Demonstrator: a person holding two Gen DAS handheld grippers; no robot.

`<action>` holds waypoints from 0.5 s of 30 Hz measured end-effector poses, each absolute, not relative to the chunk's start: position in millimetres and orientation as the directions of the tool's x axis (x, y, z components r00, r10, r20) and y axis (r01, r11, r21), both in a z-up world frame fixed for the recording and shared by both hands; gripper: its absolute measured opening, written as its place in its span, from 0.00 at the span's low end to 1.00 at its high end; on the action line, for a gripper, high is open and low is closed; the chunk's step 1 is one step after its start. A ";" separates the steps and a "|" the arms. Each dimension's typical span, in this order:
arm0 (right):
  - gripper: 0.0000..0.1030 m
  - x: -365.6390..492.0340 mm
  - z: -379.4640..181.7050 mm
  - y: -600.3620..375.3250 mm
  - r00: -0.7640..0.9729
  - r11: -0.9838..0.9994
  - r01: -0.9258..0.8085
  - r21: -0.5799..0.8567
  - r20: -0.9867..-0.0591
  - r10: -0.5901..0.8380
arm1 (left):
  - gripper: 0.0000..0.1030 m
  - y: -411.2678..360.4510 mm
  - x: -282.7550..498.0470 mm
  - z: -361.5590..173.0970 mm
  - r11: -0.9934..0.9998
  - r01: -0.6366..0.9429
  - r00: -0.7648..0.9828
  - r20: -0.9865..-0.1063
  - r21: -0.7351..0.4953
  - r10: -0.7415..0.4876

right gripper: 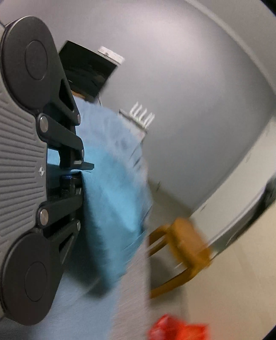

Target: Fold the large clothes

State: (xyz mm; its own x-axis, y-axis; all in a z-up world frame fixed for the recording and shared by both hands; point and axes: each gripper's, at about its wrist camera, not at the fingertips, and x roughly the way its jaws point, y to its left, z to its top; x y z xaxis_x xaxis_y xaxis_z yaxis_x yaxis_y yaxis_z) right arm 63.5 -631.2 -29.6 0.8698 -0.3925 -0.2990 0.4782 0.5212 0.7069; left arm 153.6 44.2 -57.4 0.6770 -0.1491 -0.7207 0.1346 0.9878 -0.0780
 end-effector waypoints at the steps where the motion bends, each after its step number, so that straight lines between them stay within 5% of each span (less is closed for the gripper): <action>1: 0.05 66.7 -15.8 -623.6 0.881 0.560 0.460 0.689 -0.275 -0.386 | 1.00 44.0 152.7 -57.7 0.988 0.135 0.679 -0.719 -0.077 -0.149; 10: 0.04 113.9 101.7 -500.5 0.983 0.898 0.182 0.400 -0.081 -0.163 | 1.00 43.4 149.8 -58.4 0.987 0.140 0.690 -0.707 -0.082 -0.156; 15: 0.04 145.8 141.4 -403.0 0.995 0.971 -0.024 0.239 -0.083 0.045 | 1.00 45.7 147.2 -57.9 0.985 0.142 0.696 -0.698 -0.096 -0.168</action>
State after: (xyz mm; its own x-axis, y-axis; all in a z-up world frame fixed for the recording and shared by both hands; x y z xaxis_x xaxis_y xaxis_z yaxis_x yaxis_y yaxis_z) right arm 145.8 -403.0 141.4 0.9955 0.0452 -0.0833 -0.0241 0.9707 0.2389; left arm 147.2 45.7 -57.9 0.6965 -0.1685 -0.6975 0.1420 0.9852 -0.0962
